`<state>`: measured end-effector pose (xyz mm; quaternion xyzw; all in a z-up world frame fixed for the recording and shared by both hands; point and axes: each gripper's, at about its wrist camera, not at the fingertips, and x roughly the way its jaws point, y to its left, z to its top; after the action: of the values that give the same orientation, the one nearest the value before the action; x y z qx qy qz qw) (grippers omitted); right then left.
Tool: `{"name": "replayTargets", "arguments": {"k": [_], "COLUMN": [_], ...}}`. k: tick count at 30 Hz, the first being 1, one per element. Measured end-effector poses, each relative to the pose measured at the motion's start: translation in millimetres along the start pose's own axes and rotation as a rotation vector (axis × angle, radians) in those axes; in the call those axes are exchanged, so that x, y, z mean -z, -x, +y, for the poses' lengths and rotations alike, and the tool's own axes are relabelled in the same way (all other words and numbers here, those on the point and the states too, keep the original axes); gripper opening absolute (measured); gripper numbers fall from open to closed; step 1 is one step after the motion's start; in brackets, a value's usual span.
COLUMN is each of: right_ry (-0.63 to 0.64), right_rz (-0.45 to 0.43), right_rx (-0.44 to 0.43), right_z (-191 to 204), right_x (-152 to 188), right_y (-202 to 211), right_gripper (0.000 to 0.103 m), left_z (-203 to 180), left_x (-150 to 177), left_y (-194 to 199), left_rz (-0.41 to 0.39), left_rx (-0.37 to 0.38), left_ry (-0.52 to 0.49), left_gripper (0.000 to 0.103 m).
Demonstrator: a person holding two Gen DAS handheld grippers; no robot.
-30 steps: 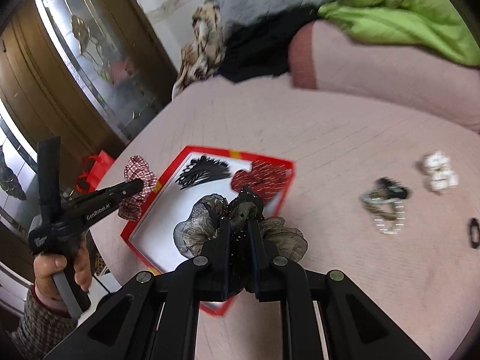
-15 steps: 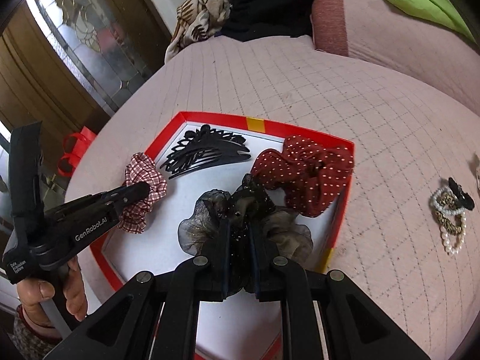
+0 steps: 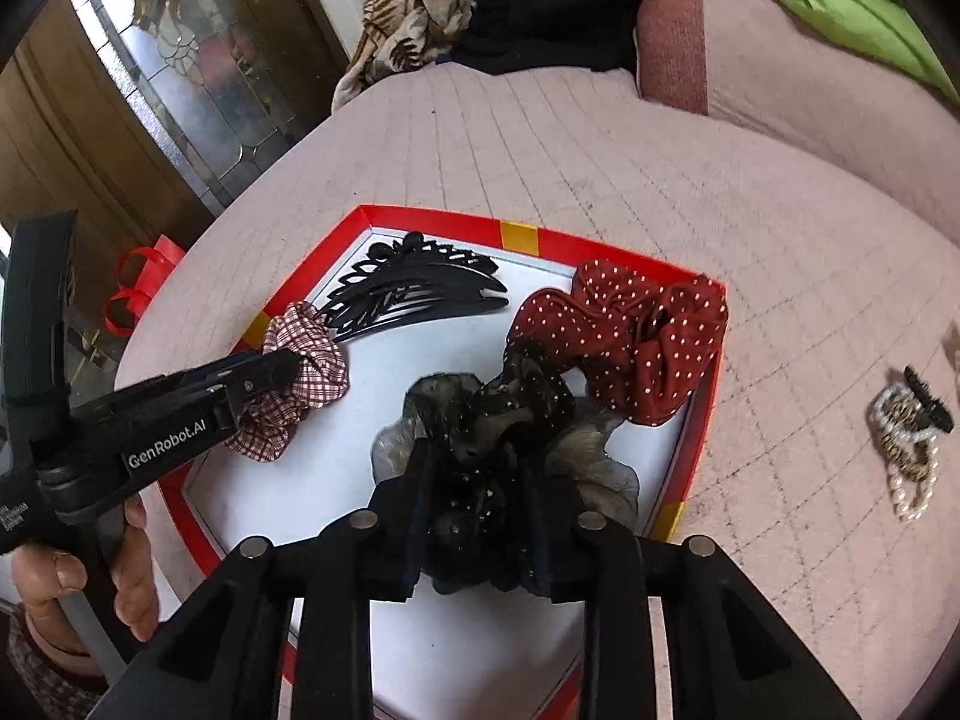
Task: Organize jewelry
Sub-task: 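Carry both scrunchies to the white tray and release them inside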
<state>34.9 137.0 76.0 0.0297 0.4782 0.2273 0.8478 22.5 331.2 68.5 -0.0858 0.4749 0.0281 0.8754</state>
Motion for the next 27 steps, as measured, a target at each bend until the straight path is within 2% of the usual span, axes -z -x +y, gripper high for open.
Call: {"name": "replayTargets", "arguments": {"k": [8, 16, 27], "right_ry": [0.004, -0.056, -0.157], "right_rz": [-0.039, -0.075, -0.155], "right_rx": [-0.004, -0.002, 0.067], "right_z": [0.3, -20.0, -76.3], "right_x": [5.1, 22.1, 52.3], "right_y": [25.1, 60.9, 127.9], "right_gripper": [0.037, 0.041, 0.044], "left_z": [-24.1, -57.3, -132.7], "left_x": [5.5, 16.5, 47.7], "left_y": [42.6, 78.3, 103.7], "left_rz": [-0.056, -0.085, -0.070], "left_rx": [-0.023, -0.010, 0.069], "left_ry": [-0.037, -0.064, -0.134], "left_gripper": [0.050, 0.050, 0.050]}}
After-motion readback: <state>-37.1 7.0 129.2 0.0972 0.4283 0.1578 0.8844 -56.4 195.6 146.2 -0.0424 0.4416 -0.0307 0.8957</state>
